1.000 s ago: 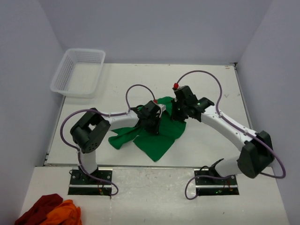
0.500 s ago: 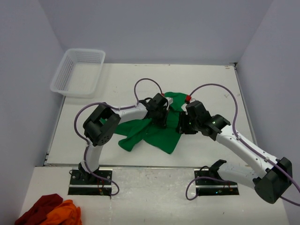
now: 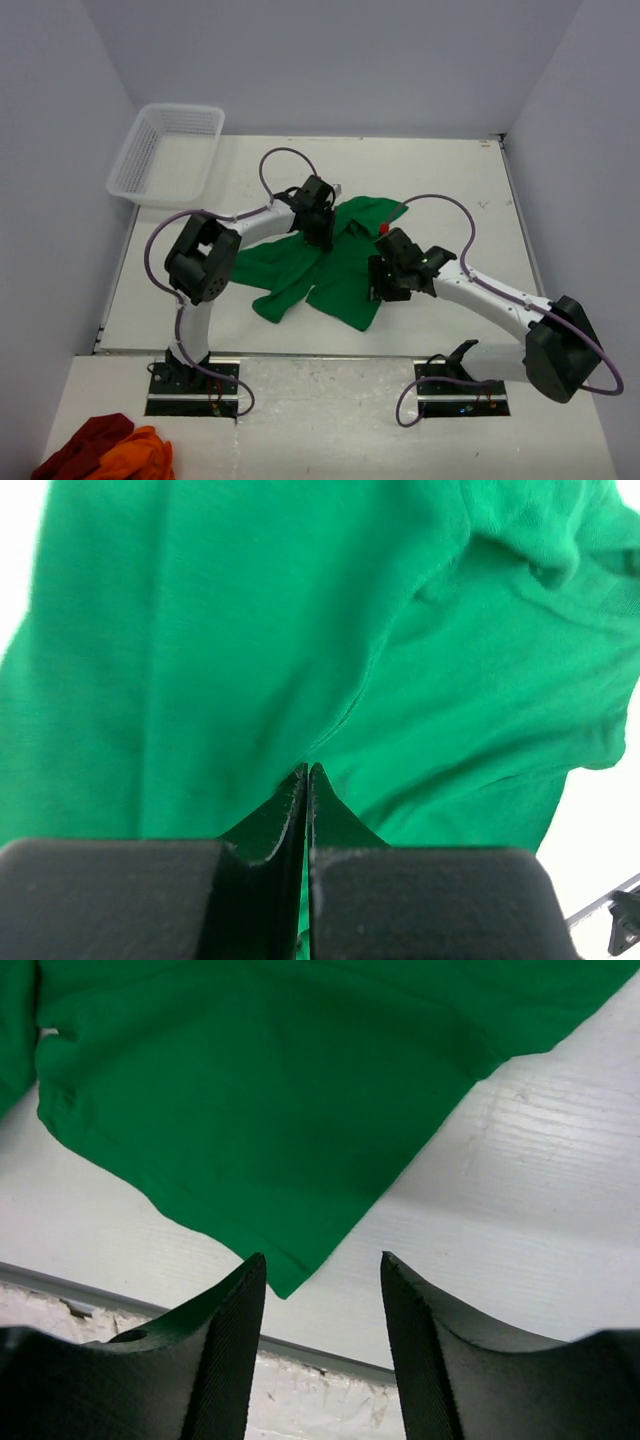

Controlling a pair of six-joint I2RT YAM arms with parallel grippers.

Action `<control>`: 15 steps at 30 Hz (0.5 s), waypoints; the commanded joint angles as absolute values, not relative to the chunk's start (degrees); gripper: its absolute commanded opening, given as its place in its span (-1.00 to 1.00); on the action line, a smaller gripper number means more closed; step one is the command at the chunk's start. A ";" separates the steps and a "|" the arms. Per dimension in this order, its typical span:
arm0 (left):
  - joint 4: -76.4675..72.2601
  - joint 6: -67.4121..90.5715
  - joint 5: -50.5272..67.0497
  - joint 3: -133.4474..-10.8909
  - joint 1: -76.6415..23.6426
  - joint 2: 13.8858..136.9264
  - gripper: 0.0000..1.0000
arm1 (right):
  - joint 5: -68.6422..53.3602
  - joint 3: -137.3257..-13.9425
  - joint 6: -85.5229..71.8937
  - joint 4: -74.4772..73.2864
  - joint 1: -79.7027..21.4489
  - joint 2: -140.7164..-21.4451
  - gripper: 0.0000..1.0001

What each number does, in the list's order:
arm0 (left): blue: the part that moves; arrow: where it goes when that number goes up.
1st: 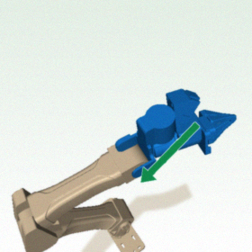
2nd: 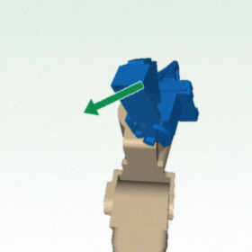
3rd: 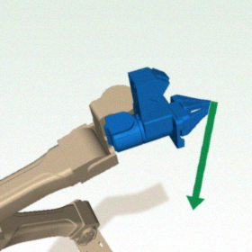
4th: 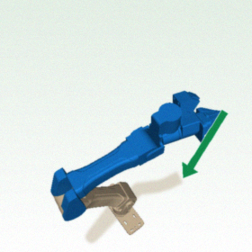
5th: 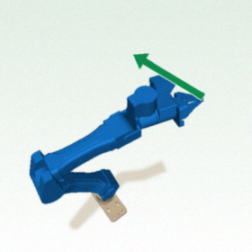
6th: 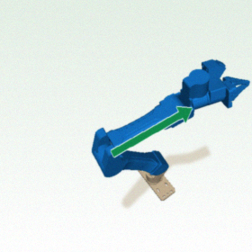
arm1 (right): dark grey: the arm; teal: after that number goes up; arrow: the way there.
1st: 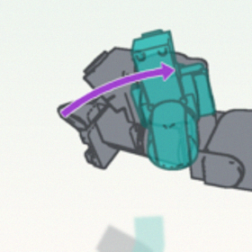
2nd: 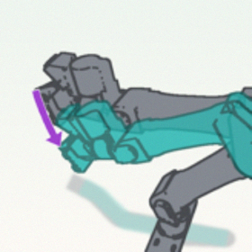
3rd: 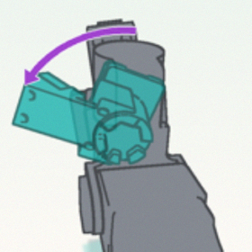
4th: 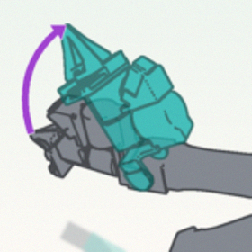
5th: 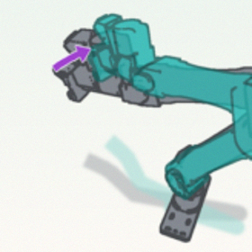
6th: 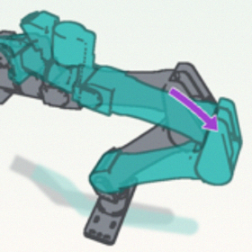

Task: Fold and stack the t-shirts
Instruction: Flatten out the tshirt

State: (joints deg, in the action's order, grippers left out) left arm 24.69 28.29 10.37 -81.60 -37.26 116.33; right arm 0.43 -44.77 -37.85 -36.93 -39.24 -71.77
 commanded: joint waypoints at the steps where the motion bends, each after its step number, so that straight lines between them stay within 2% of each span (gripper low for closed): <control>1: 25.84 26.63 10.46 -84.29 -36.65 111.98 -1.00 | 0.79 -45.26 -40.51 -34.28 -41.39 -73.03 0.04; 15: 27.16 27.60 5.36 -82.18 -36.47 98.97 -1.00 | 0.35 -39.65 -46.40 -30.94 -47.11 -75.76 0.06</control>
